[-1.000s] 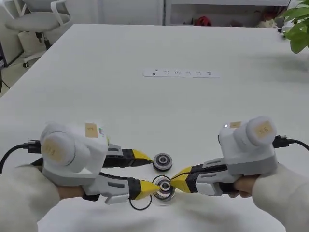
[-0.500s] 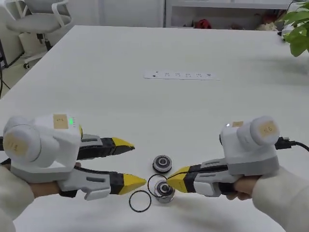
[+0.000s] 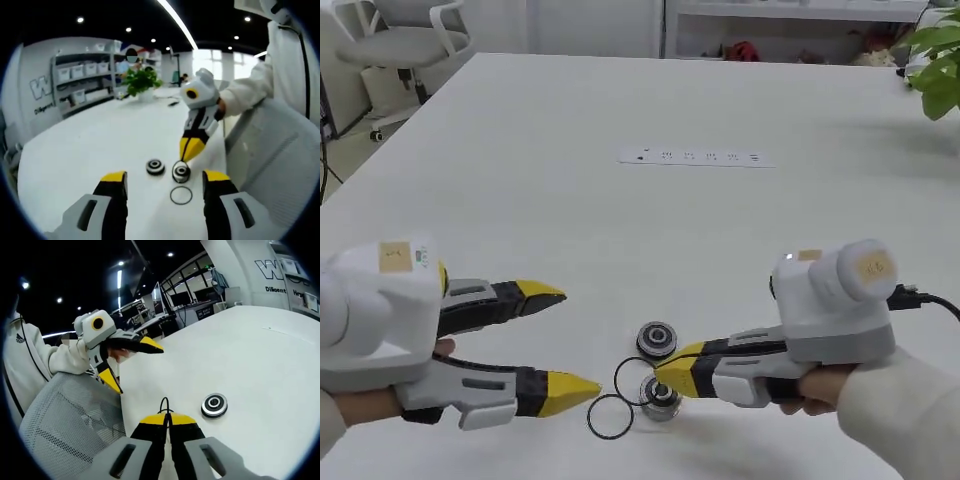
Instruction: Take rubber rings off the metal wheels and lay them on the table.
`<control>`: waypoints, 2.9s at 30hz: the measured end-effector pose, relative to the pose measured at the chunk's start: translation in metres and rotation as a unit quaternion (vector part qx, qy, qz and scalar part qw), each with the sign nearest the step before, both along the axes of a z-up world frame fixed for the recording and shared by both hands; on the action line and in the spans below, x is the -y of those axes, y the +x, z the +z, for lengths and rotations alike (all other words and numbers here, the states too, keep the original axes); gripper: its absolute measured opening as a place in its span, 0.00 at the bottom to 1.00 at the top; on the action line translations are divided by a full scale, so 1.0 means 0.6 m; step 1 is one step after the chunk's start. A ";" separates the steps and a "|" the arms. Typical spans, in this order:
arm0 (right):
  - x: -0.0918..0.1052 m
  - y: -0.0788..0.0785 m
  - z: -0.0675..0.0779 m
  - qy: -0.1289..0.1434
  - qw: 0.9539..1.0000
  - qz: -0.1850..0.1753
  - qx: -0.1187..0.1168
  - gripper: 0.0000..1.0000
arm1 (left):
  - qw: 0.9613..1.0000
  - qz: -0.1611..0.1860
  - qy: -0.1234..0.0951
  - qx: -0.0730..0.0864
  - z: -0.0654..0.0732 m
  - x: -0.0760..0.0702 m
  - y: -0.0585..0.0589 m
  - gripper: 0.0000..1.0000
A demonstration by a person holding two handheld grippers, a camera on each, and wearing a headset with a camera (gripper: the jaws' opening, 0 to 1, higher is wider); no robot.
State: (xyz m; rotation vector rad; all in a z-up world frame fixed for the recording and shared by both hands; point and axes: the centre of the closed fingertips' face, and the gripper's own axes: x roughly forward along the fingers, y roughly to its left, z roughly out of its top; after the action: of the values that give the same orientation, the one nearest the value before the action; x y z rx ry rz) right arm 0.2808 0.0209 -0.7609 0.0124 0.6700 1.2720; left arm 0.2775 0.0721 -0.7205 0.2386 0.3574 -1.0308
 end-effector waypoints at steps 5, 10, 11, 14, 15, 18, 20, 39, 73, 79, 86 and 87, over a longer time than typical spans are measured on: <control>-0.005 -0.003 0.002 0.001 1.000 0.002 0.001 0.00 | 1.000 0.004 -0.005 -0.009 -0.005 -0.011 -0.015 0.68; -0.014 -0.010 0.000 0.000 1.000 0.009 0.000 0.00 | 1.000 0.029 -0.006 -0.010 -0.017 -0.035 -0.023 0.72; -0.017 -0.012 -0.001 0.000 1.000 0.012 -0.001 0.00 | 0.999 0.034 -0.007 -0.011 -0.022 -0.040 -0.027 0.72; -0.023 -0.018 -0.003 -0.002 1.000 0.017 -0.003 0.00 | 0.999 0.049 -0.005 -0.015 -0.033 -0.052 -0.033 0.75; -0.025 -0.020 -0.004 -0.003 1.000 0.019 -0.002 0.00 | 0.998 0.053 -0.006 -0.017 -0.036 -0.054 -0.034 0.75; -0.031 -0.026 -0.009 -0.006 1.000 0.023 -0.005 0.00 | 0.998 0.054 -0.012 -0.022 -0.036 -0.052 -0.035 0.78; -0.035 -0.030 -0.012 -0.008 1.000 0.026 -0.006 0.00 | 0.998 0.051 -0.009 -0.019 -0.036 -0.049 -0.034 0.81; -0.043 -0.049 -0.064 -0.072 0.996 0.043 0.012 0.00 | 0.999 0.036 0.002 -0.038 -0.053 -0.043 -0.043 0.84; 0.002 0.031 -0.016 -0.044 0.997 -0.033 0.050 0.04 | 0.999 0.026 0.009 -0.043 -0.054 -0.038 -0.049 0.81; 0.012 0.045 -0.004 -0.034 0.997 -0.043 0.062 0.06 | 0.999 0.014 0.022 -0.036 -0.047 -0.030 -0.048 0.80; 0.022 0.056 -0.002 -0.031 0.996 -0.055 0.062 0.08 | 0.998 -0.020 0.051 -0.025 -0.031 -0.013 -0.050 0.80; 0.024 0.057 -0.001 -0.030 0.996 -0.054 0.064 0.08 | 0.998 -0.022 0.052 -0.024 -0.028 -0.012 -0.049 0.80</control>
State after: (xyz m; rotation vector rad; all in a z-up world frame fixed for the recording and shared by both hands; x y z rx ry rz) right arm 0.3148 0.0064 -0.7616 -0.0806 0.5895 1.1375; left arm 0.2480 0.0794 -0.7373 0.3169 0.4510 -1.0645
